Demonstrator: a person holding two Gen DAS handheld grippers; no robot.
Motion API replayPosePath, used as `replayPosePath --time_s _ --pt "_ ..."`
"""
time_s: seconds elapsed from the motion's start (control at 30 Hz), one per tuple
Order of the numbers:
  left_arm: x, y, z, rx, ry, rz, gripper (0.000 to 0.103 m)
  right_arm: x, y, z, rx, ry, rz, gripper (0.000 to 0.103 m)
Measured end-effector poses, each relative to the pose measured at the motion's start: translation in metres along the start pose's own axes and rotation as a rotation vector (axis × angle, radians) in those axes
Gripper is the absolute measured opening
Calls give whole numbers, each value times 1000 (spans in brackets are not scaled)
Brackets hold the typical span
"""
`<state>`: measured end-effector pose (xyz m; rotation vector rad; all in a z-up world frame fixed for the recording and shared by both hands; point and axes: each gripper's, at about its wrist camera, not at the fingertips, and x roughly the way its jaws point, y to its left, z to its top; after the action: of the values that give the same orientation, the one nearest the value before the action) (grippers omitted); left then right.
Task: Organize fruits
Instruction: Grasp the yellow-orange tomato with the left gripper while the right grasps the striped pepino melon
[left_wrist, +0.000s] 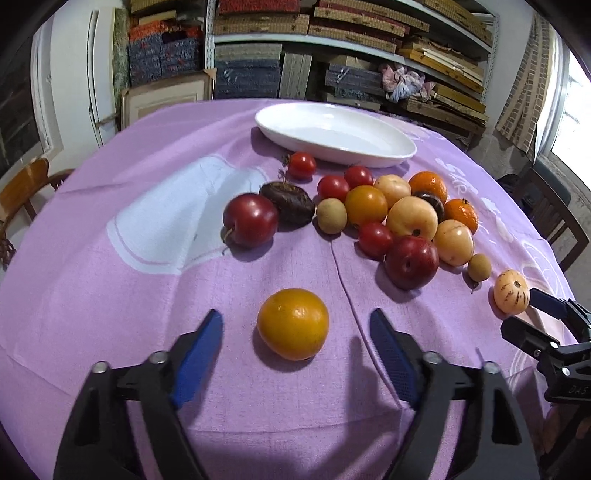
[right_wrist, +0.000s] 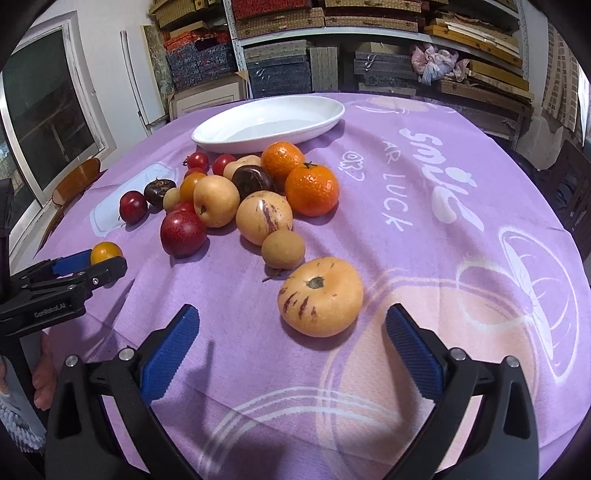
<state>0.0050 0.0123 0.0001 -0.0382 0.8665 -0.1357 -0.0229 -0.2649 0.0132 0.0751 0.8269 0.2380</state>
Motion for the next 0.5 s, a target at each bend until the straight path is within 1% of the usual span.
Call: replayPosePath --time_s 0.03,0.07,0.17,0.27,0.43,0.5 --pt "3 2 0 -8 14 -6 60 0 0 0 3 2 1 99" --pt "3 3 0 -11 12 -3 55 0 0 0 5 5 2 99" --pt "3 3 0 -9 13 -5 48 0 0 -1 7 7 1 99" --pt "2 2 0 -9 9 -14 38 -1 0 -1 9 6 2 99" --pt "4 2 1 8 3 -32 38 -3 -1 0 14 -7 8 99" --pt "2 -2 1 33 -13 -17 38 -5 -1 -1 10 -13 15 99"
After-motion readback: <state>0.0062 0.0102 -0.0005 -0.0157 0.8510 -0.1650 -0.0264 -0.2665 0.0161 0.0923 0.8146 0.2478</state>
